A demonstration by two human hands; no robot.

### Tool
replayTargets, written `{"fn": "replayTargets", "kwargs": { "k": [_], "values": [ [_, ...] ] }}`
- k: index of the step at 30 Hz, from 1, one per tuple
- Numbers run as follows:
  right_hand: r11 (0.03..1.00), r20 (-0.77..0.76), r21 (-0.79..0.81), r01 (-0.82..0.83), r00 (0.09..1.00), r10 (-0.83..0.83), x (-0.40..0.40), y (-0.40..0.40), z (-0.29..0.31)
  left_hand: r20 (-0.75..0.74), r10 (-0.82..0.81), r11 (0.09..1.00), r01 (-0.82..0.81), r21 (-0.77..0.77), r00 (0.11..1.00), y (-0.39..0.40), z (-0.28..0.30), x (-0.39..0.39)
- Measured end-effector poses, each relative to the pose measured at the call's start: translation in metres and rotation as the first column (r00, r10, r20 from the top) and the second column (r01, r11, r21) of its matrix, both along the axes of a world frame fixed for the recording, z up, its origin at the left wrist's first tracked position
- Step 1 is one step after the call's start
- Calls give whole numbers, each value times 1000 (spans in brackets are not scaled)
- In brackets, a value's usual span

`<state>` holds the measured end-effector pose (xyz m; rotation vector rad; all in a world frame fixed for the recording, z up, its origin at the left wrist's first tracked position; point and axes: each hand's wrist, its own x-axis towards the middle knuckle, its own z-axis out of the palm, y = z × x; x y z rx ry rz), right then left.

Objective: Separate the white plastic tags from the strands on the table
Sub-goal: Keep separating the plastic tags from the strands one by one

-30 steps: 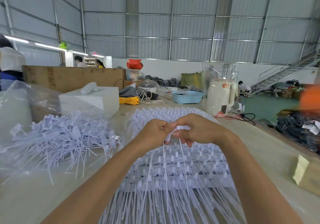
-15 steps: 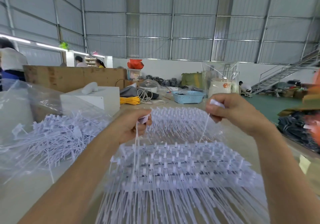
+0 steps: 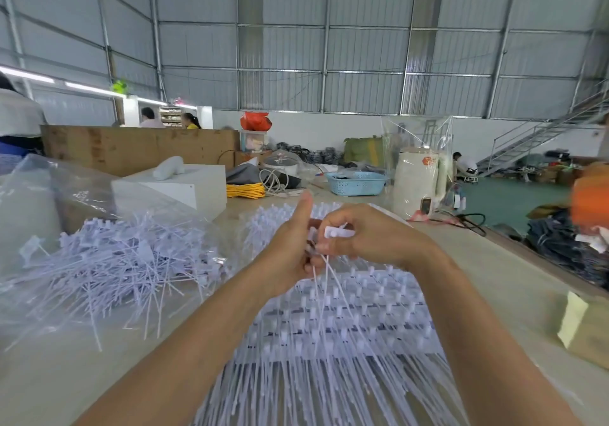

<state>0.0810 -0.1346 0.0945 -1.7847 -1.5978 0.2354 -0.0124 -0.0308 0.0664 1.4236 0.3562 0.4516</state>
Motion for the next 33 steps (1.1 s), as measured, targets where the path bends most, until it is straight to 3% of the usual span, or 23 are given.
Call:
{"fn": "replayTargets", "kwargs": {
  "k": [5,10,13,17,25,28,33],
  "values": [
    [992,-66,-103,68,995,-75,0,9,-13,-46,-7,991,13,132,999,-1,-3,-1],
    [974,12,-223,38,999,-36,-6,18,-21,-133,21,955,20,295,991,1,-5,-1],
    [985,78,-173,-1,997,14,-7,20,-20,-144,6,968,31,250,990,1,0,-3],
    [995,72,-83,57,996,-51,-1,14,-14,-60,15,990,-6,142,998,4,5,-4],
    [991,23,-105,82,996,-80,0,9,-11,17,118,990,-119,73,993,5,6,-1],
    [994,-14,20,103,995,-103,-1,6,-6,165,106,994,-107,-2,981,-1,9,-1],
    [994,-72,67,91,994,-86,0,-1,-1,213,143,985,-160,64,966,-6,9,-4]
  ]
}}
